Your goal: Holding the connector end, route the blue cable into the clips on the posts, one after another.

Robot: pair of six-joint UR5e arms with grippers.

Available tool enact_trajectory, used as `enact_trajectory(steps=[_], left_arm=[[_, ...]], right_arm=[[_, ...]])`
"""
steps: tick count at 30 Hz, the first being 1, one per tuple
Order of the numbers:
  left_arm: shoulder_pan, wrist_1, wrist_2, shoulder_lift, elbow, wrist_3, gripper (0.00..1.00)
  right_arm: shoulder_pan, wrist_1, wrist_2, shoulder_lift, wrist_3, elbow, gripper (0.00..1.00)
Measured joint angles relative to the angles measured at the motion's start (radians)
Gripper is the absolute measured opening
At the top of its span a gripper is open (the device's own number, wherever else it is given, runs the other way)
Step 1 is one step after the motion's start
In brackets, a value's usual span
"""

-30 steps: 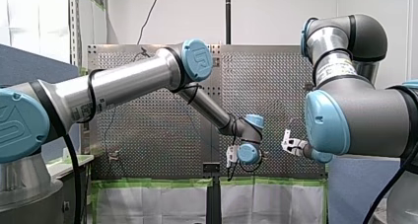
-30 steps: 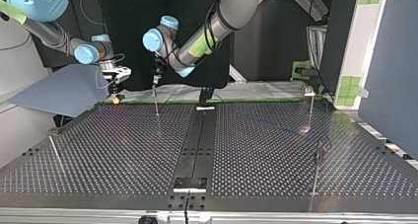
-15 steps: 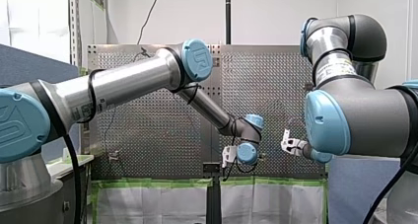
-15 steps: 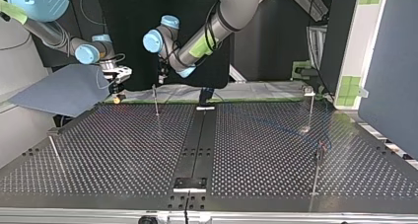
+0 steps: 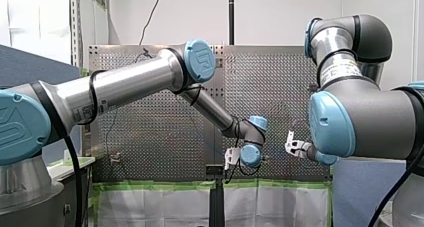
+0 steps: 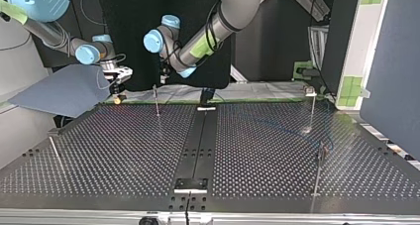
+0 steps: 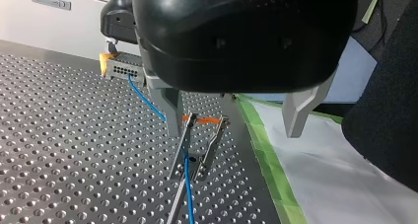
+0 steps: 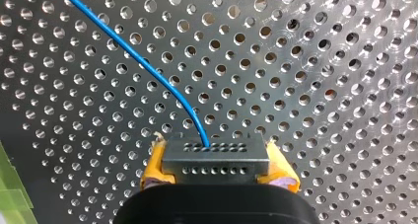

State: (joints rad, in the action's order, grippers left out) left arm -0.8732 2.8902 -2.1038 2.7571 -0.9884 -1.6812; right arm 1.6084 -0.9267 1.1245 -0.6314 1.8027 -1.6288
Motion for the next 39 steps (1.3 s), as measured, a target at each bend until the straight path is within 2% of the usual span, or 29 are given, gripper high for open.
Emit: enact_trajectory(steps=[21,26,39], left_arm=[[0.002,0.024,-0.012,0.000,0.000,0.000,0.99],[-0.006,0.035,-0.032,-0.012,-0.012,-0.004,0.99],[-0.011,-0.073,-0.016,-0.126,-0.127,-0.042,0.99]], right_arm=[[-0.004,0.002,0.000,0.000,0.000,0.000,0.00],[-0.004,0.003,0.000,0.000,0.000,0.000,0.00],[-0.004,0.007,0.000,0.000,0.001,0.000,0.00]])
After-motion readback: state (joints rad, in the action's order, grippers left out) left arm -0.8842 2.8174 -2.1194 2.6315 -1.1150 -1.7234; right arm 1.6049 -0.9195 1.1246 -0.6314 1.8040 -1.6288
